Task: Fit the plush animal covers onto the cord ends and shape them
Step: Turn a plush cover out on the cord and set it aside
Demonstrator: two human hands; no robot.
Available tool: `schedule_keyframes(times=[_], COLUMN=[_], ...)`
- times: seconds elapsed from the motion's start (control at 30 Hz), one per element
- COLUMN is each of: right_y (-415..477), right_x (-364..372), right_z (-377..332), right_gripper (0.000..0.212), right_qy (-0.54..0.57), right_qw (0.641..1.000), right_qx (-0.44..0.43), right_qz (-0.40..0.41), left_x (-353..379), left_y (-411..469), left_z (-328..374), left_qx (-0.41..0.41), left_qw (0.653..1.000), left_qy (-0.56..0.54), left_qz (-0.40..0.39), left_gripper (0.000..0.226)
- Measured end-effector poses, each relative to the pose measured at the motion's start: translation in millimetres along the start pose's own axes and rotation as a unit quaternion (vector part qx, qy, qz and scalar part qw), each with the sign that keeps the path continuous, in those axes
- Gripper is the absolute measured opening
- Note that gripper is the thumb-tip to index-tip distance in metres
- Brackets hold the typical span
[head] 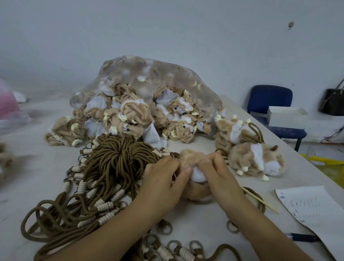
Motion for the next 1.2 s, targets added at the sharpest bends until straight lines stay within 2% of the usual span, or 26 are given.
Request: schedule_keyframes(times=[0.13,0.2,0.3,0.4,0.5,0.53,0.6,0.67,0.73,0.8,0.9,1.0,1.13,1.2], right_y=[-11.3,-9.6,-2.5,0.8,1.3,0.6,-1.3,-2.4,-2.0,0.1,1.3,2.1,-2.3,-3.4], right_x=[17.7,13.5,2.1,-1.6,-3.7,-3.9,-1.6,-0.5,-1.6,-2.1,-3.9,-27.5,-21.9,-24.5], right_z=[-8.4,-12.5,-17.7,-15.4,-20.3,-24.0,-26.0,-21.1,-12.5,-2.5,-8.6,-35.6,-41.0,-50.5], right_gripper=[0.028,0.022,0.02,0.018,0.014,0.015,0.018,0.022,0.036,0.052,0.052,0.052,0.054,0.044], right_qy=[-0.031,-0.061,-0.101,-0.141,-0.197,-0.207,-0.192,-0.139,-0.072,-0.078,-0.087,-0.026,-0.109,-0.117], right_qw=[0.995,0.993,0.988,0.983,0.967,0.961,0.962,0.979,0.994,0.995,0.993,0.985,0.971,0.956], right_qx=[-0.051,-0.084,-0.111,-0.111,-0.149,-0.17,-0.188,-0.149,-0.083,-0.056,-0.079,-0.153,-0.189,-0.232], right_qz=[-0.084,-0.056,0.016,0.041,0.068,0.073,0.052,0.01,-0.02,-0.032,-0.019,0.082,0.098,0.132], left_x=[-9.0,-11.2,-15.0,-7.4,-5.2,-5.7,-8.5,-11.7,-10.0,-6.2,-8.6,-20.1,-13.2,-18.4], left_y=[3.7,5.0,3.0,-4.3,-6.6,-6.0,-2.9,1.2,2.9,2.1,2.0,8.3,4.8,8.9], left_z=[-15.1,-12.7,10.7,36.0,45.5,43.3,28.8,6.3,-15.4,-25.4,-22.5,-10.7,-19.0,-13.6], left_qx=[-0.073,-0.07,0.026,0.147,0.193,0.183,0.105,-0.003,-0.097,-0.143,-0.141,-0.088,-0.123,-0.088], left_qw=[0.995,0.995,0.998,0.989,0.981,0.983,0.994,0.995,0.986,0.979,0.978,0.985,0.983,0.987], left_qy=[-0.051,-0.057,-0.039,0.027,0.031,0.019,-0.039,-0.101,-0.131,-0.144,-0.153,-0.14,-0.13,-0.122], left_qz=[0.035,0.04,0.041,0.018,0.014,0.013,0.007,0.018,0.024,0.015,0.02,0.058,0.033,0.053], left_gripper=[0.031,0.034,0.029,0.025,0.023,0.022,0.022,0.025,0.029,0.031,0.035,0.037,0.039,0.045])
Point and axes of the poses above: each hand's wrist, its own y-axis towards the middle knuckle, its own x-axis out of the palm, z = x × y, the point moved 10 cm from there along y, towards the middle knuckle, and after that the axes turned 12 degrees about z, right-handed, at the moved point
